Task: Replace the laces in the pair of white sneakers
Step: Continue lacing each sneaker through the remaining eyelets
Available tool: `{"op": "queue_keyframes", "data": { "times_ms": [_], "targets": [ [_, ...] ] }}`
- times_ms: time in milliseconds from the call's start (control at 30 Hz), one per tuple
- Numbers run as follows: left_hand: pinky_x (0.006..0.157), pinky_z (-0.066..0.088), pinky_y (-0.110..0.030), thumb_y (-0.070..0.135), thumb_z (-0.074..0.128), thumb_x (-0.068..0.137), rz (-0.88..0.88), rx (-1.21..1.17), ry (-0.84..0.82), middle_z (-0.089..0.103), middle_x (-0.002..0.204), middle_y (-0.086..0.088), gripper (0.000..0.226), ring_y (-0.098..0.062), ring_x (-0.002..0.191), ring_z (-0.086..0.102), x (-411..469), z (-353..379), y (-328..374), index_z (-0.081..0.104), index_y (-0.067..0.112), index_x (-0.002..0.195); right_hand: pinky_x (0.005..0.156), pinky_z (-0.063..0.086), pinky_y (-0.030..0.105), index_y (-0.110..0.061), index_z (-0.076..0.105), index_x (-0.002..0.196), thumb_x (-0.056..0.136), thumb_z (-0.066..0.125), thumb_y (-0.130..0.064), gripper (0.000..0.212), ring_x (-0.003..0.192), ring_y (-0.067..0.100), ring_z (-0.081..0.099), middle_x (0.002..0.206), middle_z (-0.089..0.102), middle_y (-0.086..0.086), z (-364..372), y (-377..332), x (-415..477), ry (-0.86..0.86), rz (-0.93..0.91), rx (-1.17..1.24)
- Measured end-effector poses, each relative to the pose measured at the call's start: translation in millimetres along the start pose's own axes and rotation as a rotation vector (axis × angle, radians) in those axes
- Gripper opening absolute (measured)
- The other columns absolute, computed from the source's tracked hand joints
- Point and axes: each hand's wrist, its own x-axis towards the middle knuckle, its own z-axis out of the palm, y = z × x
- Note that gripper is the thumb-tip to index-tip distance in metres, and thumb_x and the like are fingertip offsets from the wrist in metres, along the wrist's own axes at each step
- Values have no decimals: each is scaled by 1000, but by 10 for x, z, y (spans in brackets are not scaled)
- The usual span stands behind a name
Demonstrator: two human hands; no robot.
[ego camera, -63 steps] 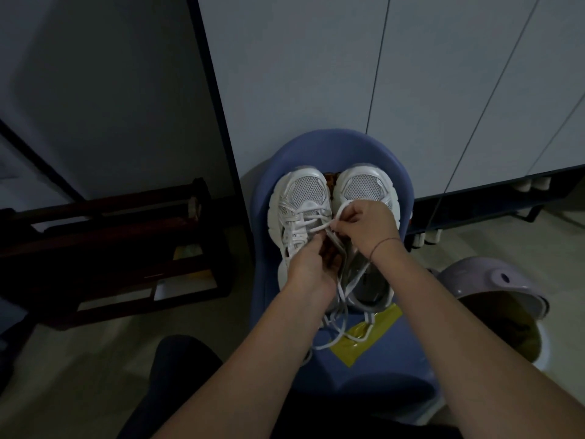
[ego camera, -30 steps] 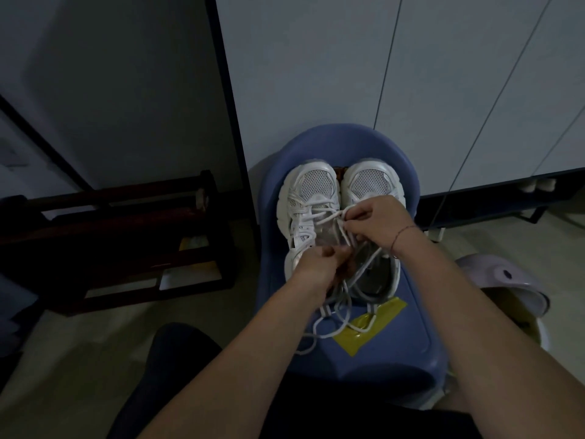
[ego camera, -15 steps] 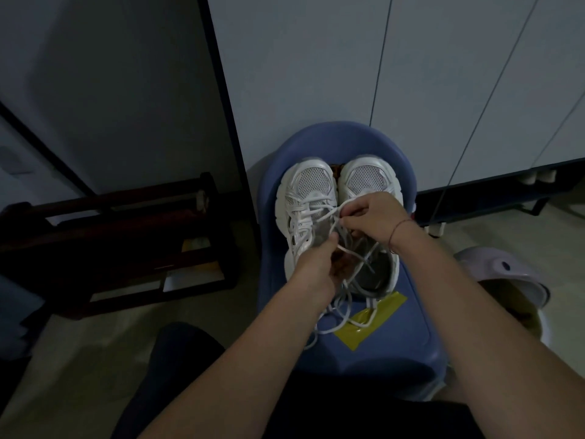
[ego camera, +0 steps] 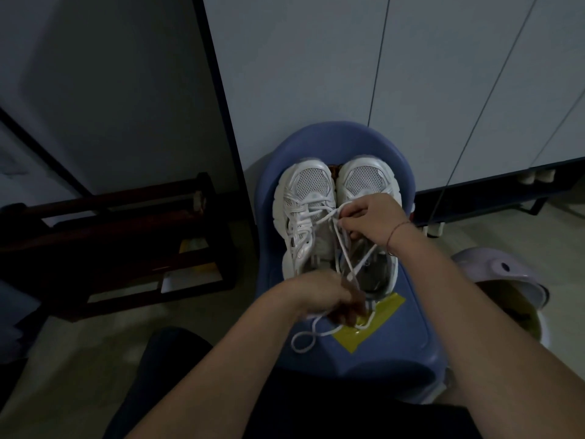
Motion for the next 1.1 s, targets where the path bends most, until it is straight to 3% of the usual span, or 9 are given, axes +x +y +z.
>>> {"op": "queue_keyframes", "data": {
  "times_ms": [67,133,400,533,667,800,967,1033,1100],
  "targets": [
    [52,45,-11,10,47,100,-28,215,-238,64,52,8,29,1,47,57,-118,4,-45,67,-11,102,69,57,26,-10,73,86,78,73,-7,9,55,13,64,61,66,-8,0,0,5,-3,4,2],
    [53,47,-10,15,50,101,-55,211,-229,67,58,9,32,1,51,60,-140,10,-93,65,-10,112,72,57,29,-10,73,85,78,74,-7,8,57,16,65,63,67,-4,6,-3,8,-11,10,11],
    [69,53,-28,25,57,98,57,-567,520,68,95,-12,14,-20,77,64,189,15,-18,58,12,97,81,57,37,-10,71,87,79,72,-8,9,64,23,65,68,68,6,16,-19,-15,-19,-1,22],
    [84,50,-33,26,52,99,165,-403,822,67,106,-10,16,-27,100,65,301,123,83,58,13,107,83,55,33,-6,72,94,79,72,-8,15,71,23,66,81,72,13,19,-36,-23,-15,-13,8],
    [93,44,-28,17,44,103,305,-302,937,58,118,2,35,-16,110,56,298,127,151,44,17,138,89,53,35,-11,74,93,77,75,-13,17,83,20,67,81,69,1,18,-15,-6,-16,-17,3],
    [76,40,-25,16,44,103,276,-200,949,64,101,-6,20,-19,95,59,388,90,121,59,7,113,85,56,37,-9,72,94,78,74,-10,15,72,24,68,78,71,9,14,-6,-1,-23,-3,21],
    [66,35,-26,9,48,98,240,-44,925,58,79,-2,13,-17,78,52,357,61,75,57,6,89,82,55,34,-8,73,94,78,73,-11,16,63,16,62,70,67,-1,16,-4,10,-19,-4,5],
    [67,44,-29,5,51,94,182,62,828,64,85,-11,14,-25,83,61,302,-22,64,60,9,85,84,55,36,-10,74,91,78,74,-11,14,66,17,63,71,68,0,20,3,10,-8,-13,-8],
    [56,48,-26,-3,49,90,101,117,547,63,72,-9,25,-22,68,61,175,-82,52,58,15,75,82,56,37,-11,73,88,78,73,-9,10,65,20,64,71,69,4,18,8,12,-5,-9,4]
  ]
}}
